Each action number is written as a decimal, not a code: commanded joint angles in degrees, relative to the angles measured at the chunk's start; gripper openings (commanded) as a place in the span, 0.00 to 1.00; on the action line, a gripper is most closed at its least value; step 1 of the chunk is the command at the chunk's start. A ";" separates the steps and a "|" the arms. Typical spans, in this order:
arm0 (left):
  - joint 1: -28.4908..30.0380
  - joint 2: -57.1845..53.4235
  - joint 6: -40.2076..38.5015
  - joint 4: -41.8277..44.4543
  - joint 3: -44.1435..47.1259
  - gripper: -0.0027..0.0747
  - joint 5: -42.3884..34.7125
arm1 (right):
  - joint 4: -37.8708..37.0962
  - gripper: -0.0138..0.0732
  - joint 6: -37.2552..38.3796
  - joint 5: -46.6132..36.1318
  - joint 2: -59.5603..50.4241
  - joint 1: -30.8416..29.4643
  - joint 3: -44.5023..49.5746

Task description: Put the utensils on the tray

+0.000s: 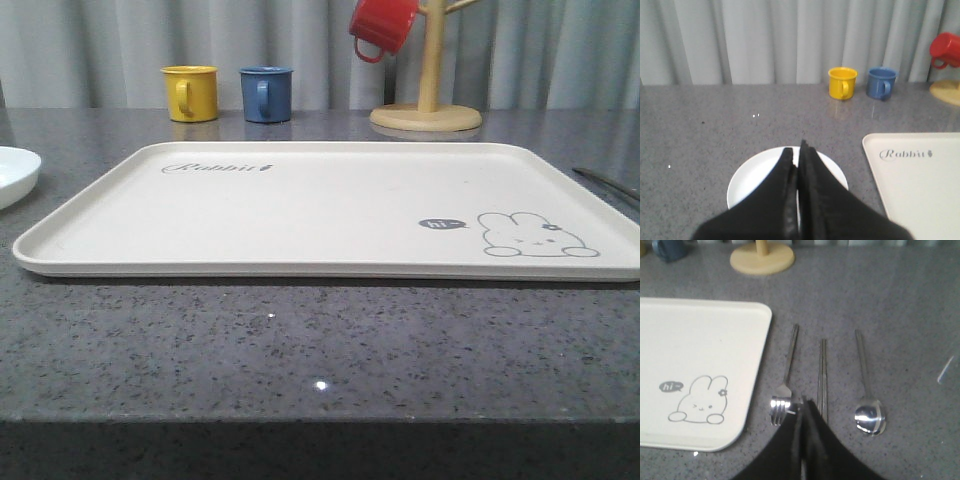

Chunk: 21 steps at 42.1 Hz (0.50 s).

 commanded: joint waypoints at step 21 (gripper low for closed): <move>0.13 9.25 -0.70 0.24 -0.32 0.17 -2.07 | 0.23 0.37 -0.53 -2.73 11.40 -0.43 -1.97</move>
